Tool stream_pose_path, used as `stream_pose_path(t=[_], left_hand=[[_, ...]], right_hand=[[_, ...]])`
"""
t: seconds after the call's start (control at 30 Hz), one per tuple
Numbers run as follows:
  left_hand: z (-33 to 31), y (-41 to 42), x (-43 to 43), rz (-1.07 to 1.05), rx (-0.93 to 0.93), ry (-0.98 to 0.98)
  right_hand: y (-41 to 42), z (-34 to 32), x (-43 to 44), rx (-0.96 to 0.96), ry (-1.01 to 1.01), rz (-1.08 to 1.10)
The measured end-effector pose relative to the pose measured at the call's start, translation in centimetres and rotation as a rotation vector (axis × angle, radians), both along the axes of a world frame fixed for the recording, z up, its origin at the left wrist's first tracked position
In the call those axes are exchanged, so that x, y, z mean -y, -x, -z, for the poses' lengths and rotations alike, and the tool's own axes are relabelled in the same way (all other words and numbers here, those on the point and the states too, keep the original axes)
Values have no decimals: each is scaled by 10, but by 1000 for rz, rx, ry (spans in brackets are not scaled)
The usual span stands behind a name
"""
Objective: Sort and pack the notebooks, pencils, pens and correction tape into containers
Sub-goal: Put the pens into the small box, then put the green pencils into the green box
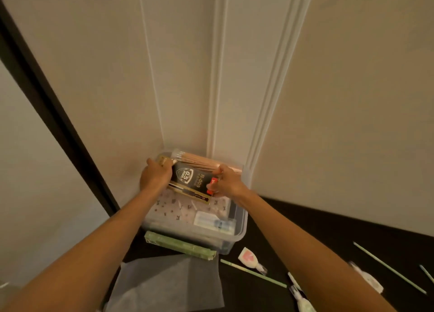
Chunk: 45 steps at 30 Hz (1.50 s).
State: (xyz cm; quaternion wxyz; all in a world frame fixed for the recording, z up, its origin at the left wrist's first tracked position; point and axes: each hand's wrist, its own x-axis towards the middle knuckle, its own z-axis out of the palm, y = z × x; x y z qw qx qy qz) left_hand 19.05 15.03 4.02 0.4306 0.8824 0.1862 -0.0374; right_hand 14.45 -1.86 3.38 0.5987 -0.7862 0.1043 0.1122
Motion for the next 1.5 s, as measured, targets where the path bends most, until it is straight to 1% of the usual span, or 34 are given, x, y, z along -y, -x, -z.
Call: stream_pose_path(t=[0.1,0.2,0.37,0.5,0.57,0.73,0.8,0.87,0.97,1.03,1.13,1.2,1.27,1.37,1.43,1.5], left_hand=[[13,-6,-7,17,40,-60],[21,-13,-10,-21,103,-77],[37,-15,-19,-29,141,-144],[48,-11,-25,75,167,-259],[56,-7,-24,157,146,-360],[67,2,-21,249,91,-526],[62,4,-19,301,56,-539],[55,10,-12,351,24,-511],[42,26,8,421,81,-466],[29,42,26,443,149,-365],[7,71,51,534,263,-226],[-1,91,62,634,342,-194],[-2,111,68,704,392,-197],[8,140,72,764,390,-246],[23,157,71,826,348,-324],[43,168,68,884,292,-428]], right_hand=[[-9,16,-12,29,60,23],[-13,35,-27,61,156,35],[-15,52,-34,75,240,-39],[-16,61,-36,105,449,-180],[-14,69,-39,126,536,-234],[-6,72,-38,64,565,-298],[-2,66,-36,27,570,-363],[8,55,-31,9,522,-378],[26,35,-16,52,390,-245],[40,24,-3,98,306,-103],[65,13,21,147,307,88],[83,13,37,178,343,191],[99,17,48,191,345,303],[125,25,60,180,387,422],[142,36,64,173,453,422],[156,51,66,129,513,362]])
